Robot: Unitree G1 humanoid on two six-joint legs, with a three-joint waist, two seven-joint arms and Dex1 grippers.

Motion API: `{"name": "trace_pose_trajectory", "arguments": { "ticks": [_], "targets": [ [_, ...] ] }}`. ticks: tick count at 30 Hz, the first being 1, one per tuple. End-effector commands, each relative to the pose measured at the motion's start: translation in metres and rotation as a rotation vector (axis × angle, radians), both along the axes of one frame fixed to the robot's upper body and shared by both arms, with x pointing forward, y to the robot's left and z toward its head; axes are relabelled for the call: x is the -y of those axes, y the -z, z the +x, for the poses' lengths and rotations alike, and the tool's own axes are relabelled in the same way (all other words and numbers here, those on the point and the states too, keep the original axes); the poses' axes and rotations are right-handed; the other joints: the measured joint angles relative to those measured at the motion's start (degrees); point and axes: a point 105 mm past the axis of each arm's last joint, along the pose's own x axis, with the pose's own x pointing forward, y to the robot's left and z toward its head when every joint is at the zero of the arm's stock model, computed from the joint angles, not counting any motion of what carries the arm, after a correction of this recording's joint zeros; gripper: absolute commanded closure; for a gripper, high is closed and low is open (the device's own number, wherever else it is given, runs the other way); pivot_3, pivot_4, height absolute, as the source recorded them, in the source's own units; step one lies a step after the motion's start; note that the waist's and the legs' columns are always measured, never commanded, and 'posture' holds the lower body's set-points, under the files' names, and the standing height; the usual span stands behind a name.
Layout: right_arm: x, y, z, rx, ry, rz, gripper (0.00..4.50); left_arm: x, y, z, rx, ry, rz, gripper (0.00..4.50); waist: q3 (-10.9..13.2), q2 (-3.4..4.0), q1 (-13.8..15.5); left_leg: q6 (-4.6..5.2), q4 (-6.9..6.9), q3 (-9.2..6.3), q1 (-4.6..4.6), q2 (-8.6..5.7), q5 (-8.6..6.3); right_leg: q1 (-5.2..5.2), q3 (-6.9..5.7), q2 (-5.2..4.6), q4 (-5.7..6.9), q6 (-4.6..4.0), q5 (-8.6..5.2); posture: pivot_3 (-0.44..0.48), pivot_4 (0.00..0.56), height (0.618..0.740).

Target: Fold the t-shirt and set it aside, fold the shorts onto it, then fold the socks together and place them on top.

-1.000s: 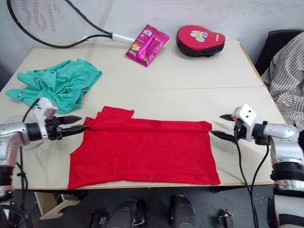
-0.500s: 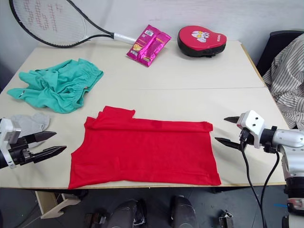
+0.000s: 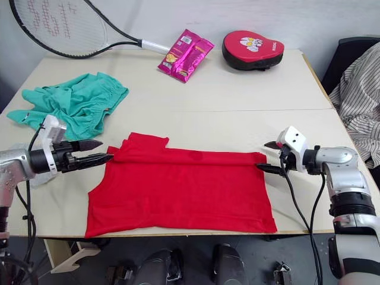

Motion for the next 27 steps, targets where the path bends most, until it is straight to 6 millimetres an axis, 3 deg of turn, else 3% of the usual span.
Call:
{"name": "trace_pose_trajectory", "arguments": {
  "ticks": [1,11,18,27],
  "targets": [
    [0.001,-0.011,0.003,0.04,-0.006,0.006,0.89,-0.001,-0.009,0.001,0.032,0.009,-0.002,0.0,0.0,0.0,-0.1,0.0,0.03,0.0,0.0,0.01,0.0,0.0,0.01,0.0,0.0,0.0,0.0,0.0,0.15,0.74],
    [-0.003,-0.011,0.003,0.055,-0.033,0.028,4.44,-0.001,-0.002,0.001,0.029,0.012,0.025,0.0,0.0,0.0,0.11,0.0,0.16,-0.01,0.04,0.04,0.0,-0.01,0.11,-0.01,-0.07,0.0,0.0,0.0,0.15,0.74],
    [-0.004,-0.012,0.0,0.054,-0.05,0.027,4.48,0.0,-0.005,0.014,0.058,-0.01,0.029,0.0,0.0,0.0,0.27,0.0,0.19,-0.01,0.04,0.03,0.0,-0.01,0.12,-0.01,-0.06,0.0,0.0,0.0,0.15,0.74],
    [-0.005,-0.007,-0.007,0.074,-0.07,-0.011,4.48,-0.001,0.005,0.079,-0.043,-0.223,0.001,0.0,-0.01,-0.03,0.39,0.03,0.3,-0.01,0.01,-0.02,0.01,0.0,0.08,0.04,0.27,0.02,0.01,0.0,0.15,0.74]
  ]
}}
